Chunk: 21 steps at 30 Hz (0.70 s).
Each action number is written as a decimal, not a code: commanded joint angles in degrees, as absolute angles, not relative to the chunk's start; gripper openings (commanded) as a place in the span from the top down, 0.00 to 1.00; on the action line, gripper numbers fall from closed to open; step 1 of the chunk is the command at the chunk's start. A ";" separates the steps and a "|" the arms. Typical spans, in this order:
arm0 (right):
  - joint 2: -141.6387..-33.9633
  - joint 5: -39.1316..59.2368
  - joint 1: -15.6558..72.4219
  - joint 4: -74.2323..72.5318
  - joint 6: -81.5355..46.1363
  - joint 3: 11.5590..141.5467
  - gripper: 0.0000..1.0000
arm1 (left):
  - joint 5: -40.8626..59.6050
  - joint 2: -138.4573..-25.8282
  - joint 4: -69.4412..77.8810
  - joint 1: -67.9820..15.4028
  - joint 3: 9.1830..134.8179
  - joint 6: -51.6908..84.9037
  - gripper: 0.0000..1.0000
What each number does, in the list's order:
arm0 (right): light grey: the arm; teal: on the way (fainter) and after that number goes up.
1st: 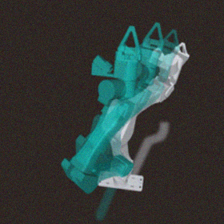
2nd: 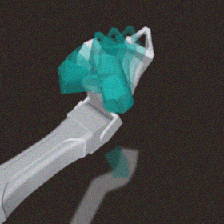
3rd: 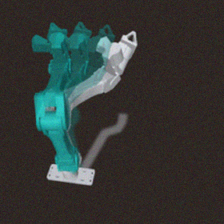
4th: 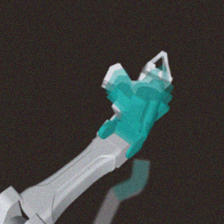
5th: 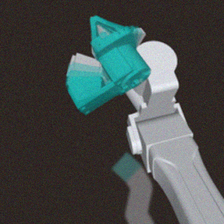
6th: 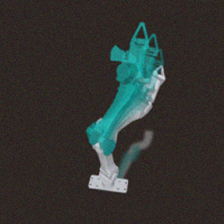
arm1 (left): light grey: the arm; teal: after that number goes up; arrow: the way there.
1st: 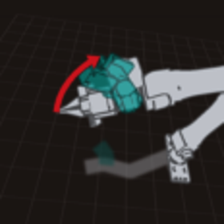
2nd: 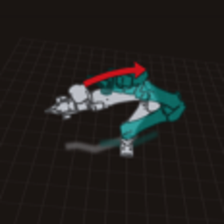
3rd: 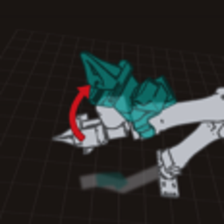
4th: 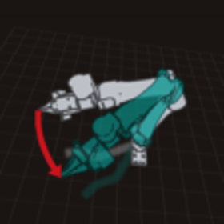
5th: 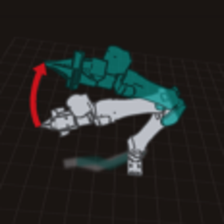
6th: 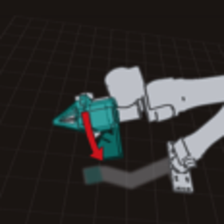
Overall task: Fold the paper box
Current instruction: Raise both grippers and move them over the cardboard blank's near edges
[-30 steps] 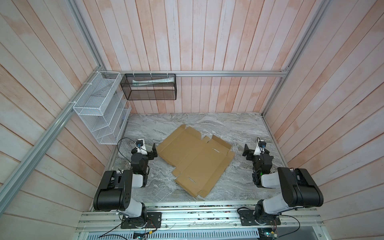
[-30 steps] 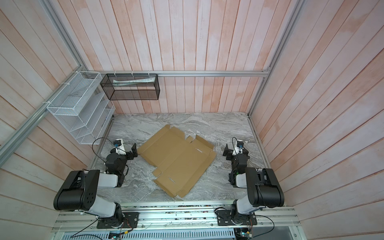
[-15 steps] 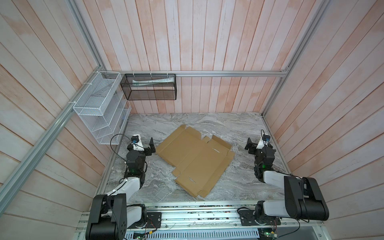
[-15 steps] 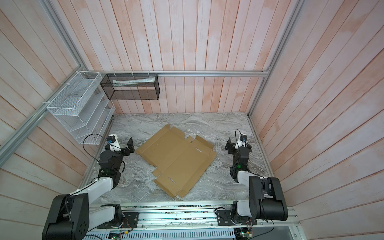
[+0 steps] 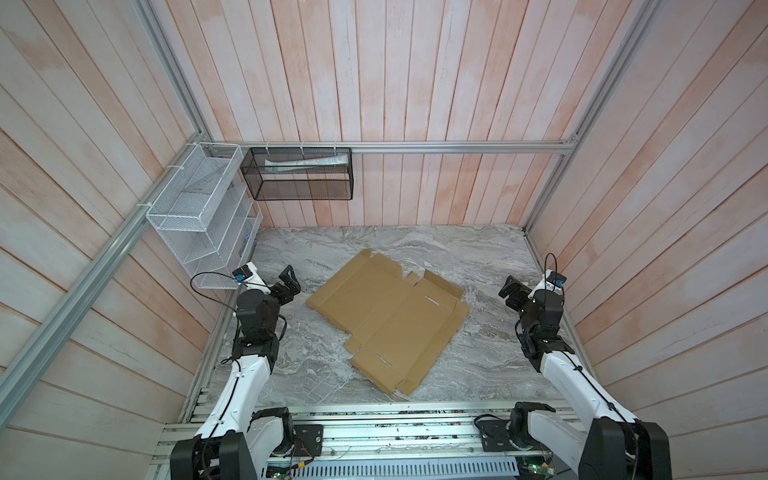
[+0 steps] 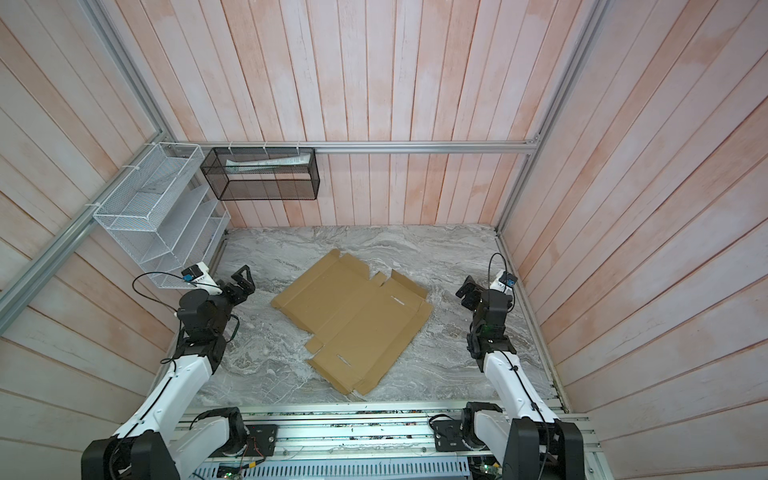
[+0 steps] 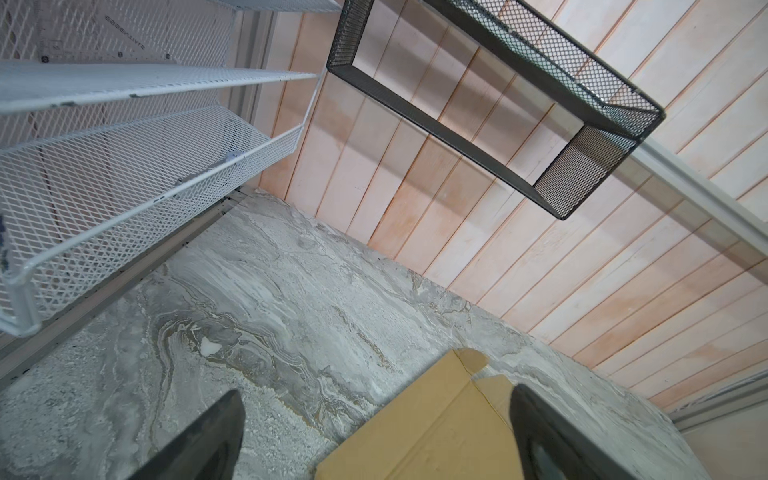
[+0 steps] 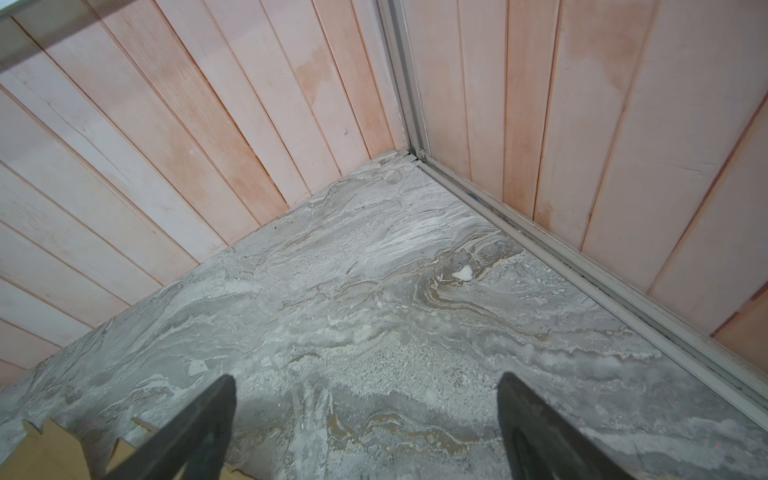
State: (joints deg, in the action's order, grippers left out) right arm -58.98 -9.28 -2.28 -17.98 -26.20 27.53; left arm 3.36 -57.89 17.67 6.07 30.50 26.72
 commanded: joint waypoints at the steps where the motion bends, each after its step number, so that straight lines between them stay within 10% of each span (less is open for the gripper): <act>1: -59.48 -4.77 -1.00 -8.88 -28.76 31.55 0.02 | 5.51 -58.10 8.85 4.31 33.85 27.67 0.00; 14: -64.89 -13.47 18.50 4.18 -29.61 40.65 0.08 | 12.43 -69.48 -2.00 -5.86 45.15 27.92 0.00; 21: -66.84 -13.56 24.97 8.54 -34.29 41.13 0.41 | 13.97 -75.06 -4.56 -8.34 47.22 26.63 0.36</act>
State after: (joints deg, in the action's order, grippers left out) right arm -66.02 -12.19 23.59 4.21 -31.27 39.44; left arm 12.34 -73.28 -1.85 -7.70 45.98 27.99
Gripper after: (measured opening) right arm 0.608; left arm 0.671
